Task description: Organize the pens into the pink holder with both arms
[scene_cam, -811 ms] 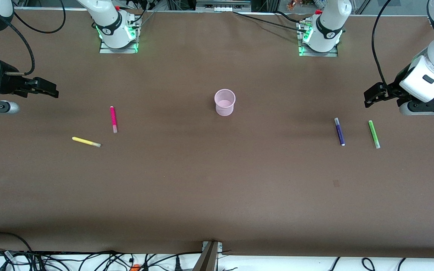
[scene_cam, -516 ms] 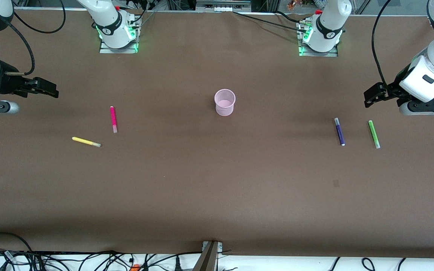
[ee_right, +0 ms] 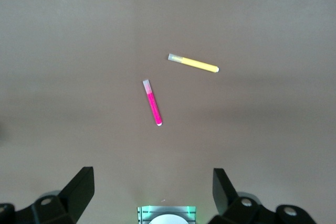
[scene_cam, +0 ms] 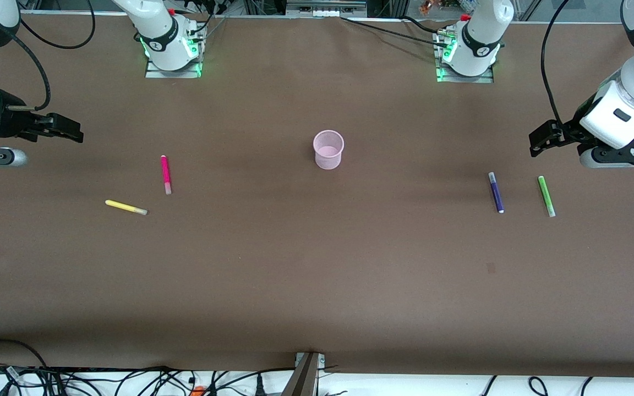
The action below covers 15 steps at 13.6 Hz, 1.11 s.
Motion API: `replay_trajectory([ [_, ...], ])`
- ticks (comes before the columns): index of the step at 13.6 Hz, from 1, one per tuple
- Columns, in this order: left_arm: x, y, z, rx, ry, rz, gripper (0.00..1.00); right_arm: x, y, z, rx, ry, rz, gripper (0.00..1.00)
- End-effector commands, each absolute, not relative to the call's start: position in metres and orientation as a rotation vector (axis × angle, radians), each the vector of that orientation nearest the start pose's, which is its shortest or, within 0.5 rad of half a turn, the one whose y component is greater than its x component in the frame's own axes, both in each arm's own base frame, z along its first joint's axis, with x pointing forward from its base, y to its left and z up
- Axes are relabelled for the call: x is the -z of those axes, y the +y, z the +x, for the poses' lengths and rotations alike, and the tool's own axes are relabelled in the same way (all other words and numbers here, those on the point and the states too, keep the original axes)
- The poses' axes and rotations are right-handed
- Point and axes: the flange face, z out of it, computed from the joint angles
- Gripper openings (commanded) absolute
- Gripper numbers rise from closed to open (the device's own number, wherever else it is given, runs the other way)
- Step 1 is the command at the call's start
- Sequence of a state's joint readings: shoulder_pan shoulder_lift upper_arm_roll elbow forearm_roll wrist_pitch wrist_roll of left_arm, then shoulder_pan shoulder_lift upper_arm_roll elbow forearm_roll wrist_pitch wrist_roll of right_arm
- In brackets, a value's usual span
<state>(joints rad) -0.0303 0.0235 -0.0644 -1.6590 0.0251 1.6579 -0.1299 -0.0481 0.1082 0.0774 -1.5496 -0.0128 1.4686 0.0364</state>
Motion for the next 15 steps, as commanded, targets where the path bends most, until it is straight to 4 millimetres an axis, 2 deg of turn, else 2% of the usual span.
replay_trajectory([
  [1, -0.584, -0.051, 0.560, -0.032, -0.041, -3.106, 1.00, -0.552, 0.011, 0.578, -0.344, -0.003, -3.127, 0.99],
  [5, -0.584, -0.051, 0.560, -0.034, -0.046, -3.106, 1.00, -0.531, 0.014, 0.586, -0.389, 0.018, -3.122, 0.99],
  [7, -0.584, -0.051, 0.560, -0.032, -0.046, -3.106, 1.00, -0.512, 0.016, 0.588, -0.377, 0.012, -3.125, 0.99],
  [10, -0.584, -0.051, 0.560, -0.034, -0.046, -3.106, 1.00, -0.468, 0.025, 0.579, -0.420, 0.001, -3.122, 0.99],
  [11, -0.584, -0.051, 0.560, -0.032, -0.046, -3.106, 1.00, -0.450, 0.034, 0.573, -0.456, 0.017, -3.123, 0.99],
  [15, -0.584, -0.051, 0.560, -0.034, -0.046, -3.106, 1.00, -0.393, 0.046, 0.552, -0.471, 0.008, -3.130, 0.99],
])
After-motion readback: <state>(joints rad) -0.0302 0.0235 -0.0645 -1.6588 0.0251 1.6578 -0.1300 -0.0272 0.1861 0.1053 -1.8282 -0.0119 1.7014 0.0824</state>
